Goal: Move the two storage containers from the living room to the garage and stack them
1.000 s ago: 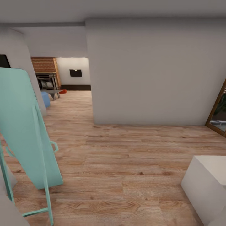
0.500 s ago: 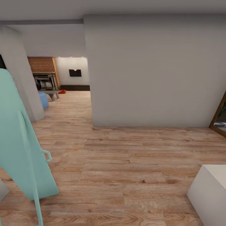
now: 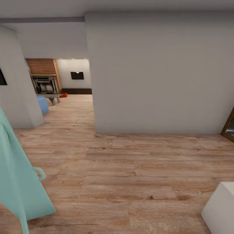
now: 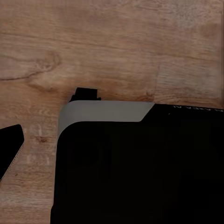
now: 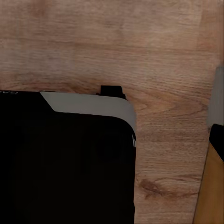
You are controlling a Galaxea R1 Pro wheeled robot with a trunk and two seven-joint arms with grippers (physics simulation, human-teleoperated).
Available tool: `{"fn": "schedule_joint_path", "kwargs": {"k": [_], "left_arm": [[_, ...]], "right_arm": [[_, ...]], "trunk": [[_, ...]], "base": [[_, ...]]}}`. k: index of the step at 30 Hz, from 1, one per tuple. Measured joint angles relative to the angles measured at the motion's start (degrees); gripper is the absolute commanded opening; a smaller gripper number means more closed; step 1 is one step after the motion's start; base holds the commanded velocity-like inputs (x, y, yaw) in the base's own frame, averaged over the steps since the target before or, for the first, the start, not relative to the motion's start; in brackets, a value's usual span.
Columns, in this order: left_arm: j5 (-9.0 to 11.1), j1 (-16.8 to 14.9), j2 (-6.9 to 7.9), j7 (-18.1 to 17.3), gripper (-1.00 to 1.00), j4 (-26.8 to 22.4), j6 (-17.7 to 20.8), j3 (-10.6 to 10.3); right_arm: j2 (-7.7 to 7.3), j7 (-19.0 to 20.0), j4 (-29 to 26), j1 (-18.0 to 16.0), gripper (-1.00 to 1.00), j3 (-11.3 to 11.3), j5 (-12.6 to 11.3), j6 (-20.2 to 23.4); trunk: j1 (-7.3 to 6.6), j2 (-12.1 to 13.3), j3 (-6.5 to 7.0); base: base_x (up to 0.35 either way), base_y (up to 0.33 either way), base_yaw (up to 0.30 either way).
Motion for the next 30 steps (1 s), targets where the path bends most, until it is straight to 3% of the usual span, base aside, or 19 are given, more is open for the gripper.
{"fn": "schedule_joint_path", "kwargs": {"k": [30], "left_arm": [[-0.1, 0.0, 0.00, 0.0, 1.00, 0.0, 0.0, 0.0]], "right_arm": [[0.00, 0.0, 0.0, 0.0, 1.00, 0.0, 0.0, 0.1]], "trunk": [[0.00, 0.0, 0.00]], "base": [[0.322, 0.000, 0.000]]}}
